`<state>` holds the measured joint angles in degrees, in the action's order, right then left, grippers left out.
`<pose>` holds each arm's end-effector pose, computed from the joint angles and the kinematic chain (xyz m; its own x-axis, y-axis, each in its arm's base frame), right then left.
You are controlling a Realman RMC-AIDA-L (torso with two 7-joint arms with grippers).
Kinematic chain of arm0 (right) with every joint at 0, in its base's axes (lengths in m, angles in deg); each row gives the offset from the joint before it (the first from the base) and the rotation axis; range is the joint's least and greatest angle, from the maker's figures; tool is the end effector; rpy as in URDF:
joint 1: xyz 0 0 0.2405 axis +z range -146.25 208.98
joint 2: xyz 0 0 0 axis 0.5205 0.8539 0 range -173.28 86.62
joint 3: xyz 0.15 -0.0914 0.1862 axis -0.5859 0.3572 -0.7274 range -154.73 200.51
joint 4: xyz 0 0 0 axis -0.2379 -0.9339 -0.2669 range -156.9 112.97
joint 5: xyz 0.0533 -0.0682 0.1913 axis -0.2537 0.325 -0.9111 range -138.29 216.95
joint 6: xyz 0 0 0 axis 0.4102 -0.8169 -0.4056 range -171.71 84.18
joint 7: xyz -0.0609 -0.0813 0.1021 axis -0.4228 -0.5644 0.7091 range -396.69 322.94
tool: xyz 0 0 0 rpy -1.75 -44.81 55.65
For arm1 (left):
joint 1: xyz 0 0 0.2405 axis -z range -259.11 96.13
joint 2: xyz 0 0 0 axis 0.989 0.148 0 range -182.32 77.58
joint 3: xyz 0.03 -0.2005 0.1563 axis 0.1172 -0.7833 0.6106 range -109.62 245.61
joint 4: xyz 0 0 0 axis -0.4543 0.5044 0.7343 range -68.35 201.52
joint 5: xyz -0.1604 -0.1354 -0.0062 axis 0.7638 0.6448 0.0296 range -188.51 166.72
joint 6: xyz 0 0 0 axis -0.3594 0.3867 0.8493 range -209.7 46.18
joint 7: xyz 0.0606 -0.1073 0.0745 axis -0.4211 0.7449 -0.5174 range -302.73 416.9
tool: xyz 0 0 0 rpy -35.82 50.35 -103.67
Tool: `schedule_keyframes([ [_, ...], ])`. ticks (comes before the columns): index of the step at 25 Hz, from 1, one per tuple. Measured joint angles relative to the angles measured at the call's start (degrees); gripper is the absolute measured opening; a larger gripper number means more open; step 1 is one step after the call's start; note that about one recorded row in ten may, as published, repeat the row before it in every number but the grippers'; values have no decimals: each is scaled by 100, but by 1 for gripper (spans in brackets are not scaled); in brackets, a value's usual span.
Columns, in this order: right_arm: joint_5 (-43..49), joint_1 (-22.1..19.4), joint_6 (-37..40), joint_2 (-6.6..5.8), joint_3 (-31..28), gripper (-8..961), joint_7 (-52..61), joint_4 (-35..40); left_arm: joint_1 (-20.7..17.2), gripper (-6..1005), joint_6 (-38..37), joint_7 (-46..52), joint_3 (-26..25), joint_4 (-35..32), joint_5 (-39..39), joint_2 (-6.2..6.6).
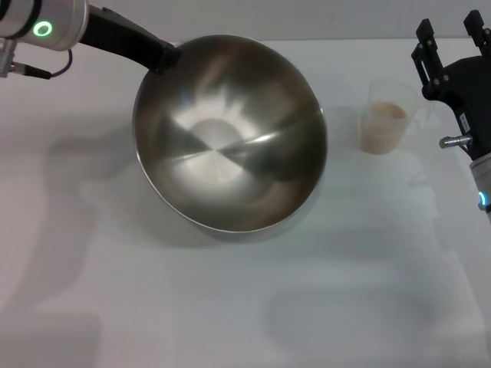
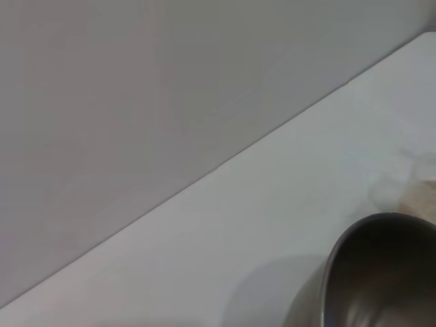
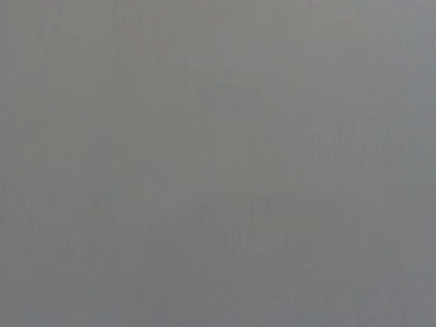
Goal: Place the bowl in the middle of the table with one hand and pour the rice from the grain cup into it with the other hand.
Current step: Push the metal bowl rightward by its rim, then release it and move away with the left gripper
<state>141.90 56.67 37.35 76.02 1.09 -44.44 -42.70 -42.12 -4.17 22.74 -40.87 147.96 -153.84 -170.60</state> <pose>0.2685 0.3153 -0.0310 0.6835 0.2794 -0.6743 -0.6580 -0.1641 -0.7349 -0.1211 0.4059 0.0423 0.8503 0.5102 0.1296 0.4959 -0.6940 -0.5219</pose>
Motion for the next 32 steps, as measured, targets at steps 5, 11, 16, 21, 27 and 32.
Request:
schedule_keyframes([
  [5, 0, -29, 3, 0, 20, 615, 0, -2, 18, 39, -147, -23, 71, -195, 10, -7],
  [11, 0, -34, 11, 0, 53, 612, 0, -7, 18, 39, -438, -175, 172, -468, 339, -19],
  [16, 0, -35, 22, 0, 61, 610, 0, -9, 19, 39, -631, -235, 205, -702, 429, -15],
  [21, 0, -35, 24, 0, 61, 608, 0, -9, 19, 39, -926, -320, 275, -897, 433, -15],
  [27, 0, -35, 40, 0, 61, 606, 0, -9, 20, 40, -1218, -376, 327, -1114, 435, -12],
  [32, 0, -20, 45, 0, 62, 603, 0, -9, 9, 40, -1480, -481, 354, -1315, 436, -14],
])
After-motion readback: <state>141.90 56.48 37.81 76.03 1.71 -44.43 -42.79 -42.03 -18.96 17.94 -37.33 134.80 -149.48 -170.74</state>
